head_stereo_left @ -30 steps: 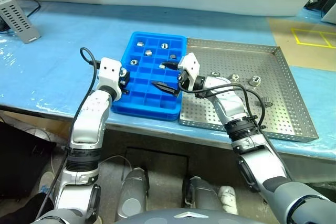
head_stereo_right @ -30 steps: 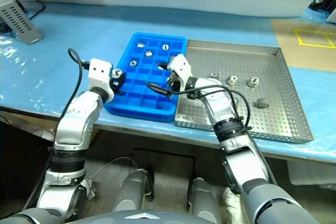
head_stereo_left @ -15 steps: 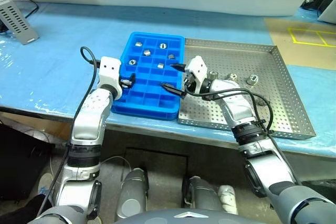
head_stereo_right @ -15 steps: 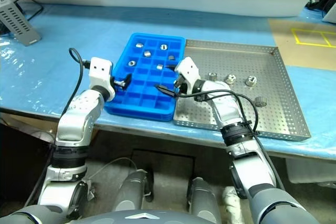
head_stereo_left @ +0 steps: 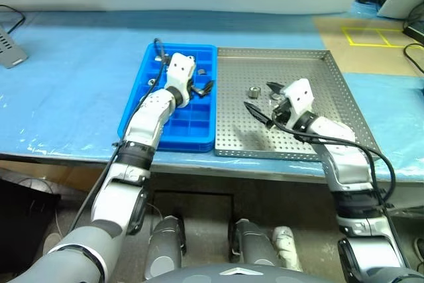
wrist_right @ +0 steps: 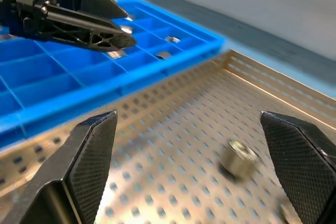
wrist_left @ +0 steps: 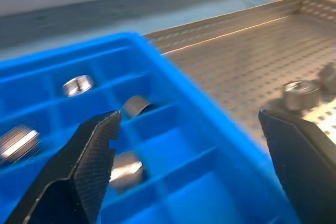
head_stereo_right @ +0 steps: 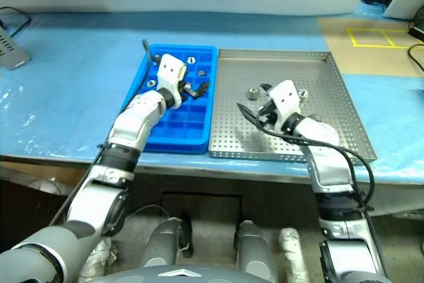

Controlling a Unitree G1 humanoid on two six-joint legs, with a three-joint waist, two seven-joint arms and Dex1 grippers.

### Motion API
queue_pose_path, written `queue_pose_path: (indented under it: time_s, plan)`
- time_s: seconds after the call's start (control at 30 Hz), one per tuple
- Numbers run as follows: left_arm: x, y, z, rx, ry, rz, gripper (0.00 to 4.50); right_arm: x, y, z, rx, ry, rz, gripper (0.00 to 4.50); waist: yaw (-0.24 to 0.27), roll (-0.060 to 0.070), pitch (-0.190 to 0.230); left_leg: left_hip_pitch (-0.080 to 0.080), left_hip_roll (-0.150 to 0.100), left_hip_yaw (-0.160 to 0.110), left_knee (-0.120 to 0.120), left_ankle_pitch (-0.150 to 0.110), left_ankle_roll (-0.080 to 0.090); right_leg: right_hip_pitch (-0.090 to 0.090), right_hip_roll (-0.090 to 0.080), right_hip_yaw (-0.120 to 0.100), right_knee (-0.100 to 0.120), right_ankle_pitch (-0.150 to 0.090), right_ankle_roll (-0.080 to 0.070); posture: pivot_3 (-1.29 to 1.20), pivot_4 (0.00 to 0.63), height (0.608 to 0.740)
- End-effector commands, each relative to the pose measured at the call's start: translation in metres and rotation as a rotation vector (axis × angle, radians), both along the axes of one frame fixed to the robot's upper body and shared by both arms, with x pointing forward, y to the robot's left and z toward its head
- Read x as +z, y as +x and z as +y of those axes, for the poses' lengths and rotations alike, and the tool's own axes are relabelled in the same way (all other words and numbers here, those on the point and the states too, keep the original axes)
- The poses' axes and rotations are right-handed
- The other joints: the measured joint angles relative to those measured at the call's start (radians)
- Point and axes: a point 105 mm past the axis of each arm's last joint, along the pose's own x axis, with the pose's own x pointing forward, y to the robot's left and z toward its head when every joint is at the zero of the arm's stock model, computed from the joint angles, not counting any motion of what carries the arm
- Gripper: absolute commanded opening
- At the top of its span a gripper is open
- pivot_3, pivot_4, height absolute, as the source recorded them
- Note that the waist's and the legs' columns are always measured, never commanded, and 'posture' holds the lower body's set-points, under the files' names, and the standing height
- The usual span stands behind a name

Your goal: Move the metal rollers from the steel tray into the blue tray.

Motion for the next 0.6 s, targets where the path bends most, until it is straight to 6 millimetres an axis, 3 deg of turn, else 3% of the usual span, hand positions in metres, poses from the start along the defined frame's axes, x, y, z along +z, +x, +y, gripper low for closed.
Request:
queue_pose_path:
  time_s: [0.03,0.13,0.37,0.6]
  plan:
    - [0.011,0.003,-0.024,-0.092,-0.002,-0.043,4.42,0.019,-0.014,-0.015,-0.081,0.008,-0.066,4.5,-0.023,0.0,0.0,0.001,0.0,0.001,0.0,0.0,0.001,0.0,0.0,0.001,0.0,0.0,0.0,-0.53,0.15,0.74]
    - [0.003,0.009,-0.036,-0.117,0.017,-0.01,4.42,0.018,-0.026,-0.026,-0.148,0.007,-0.069,4.5,-0.053,0.0,0.0,0.002,0.0,0.004,0.0,-0.001,0.002,0.0,0.0,0.004,-0.001,0.0,0.0,-0.6,0.15,0.74]
    - [-0.022,0.021,-0.039,-0.062,0.056,0.08,4.42,0.013,-0.052,-0.044,-0.273,0.007,-0.051,4.5,-0.135,0.0,0.0,0.001,-0.002,0.005,0.001,-0.004,0.006,0.001,0.0,0.006,-0.004,0.0,0.001,-0.74,0.15,0.74]
    - [-0.018,0.023,-0.049,-0.069,0.05,0.087,4.42,0.011,-0.067,-0.054,-0.346,0.003,-0.042,4.5,-0.231,0.001,-0.001,-0.005,-0.004,0.005,0.004,-0.01,0.016,0.005,-0.001,0.004,-0.021,0.006,0.011,-0.83,0.15,0.74]
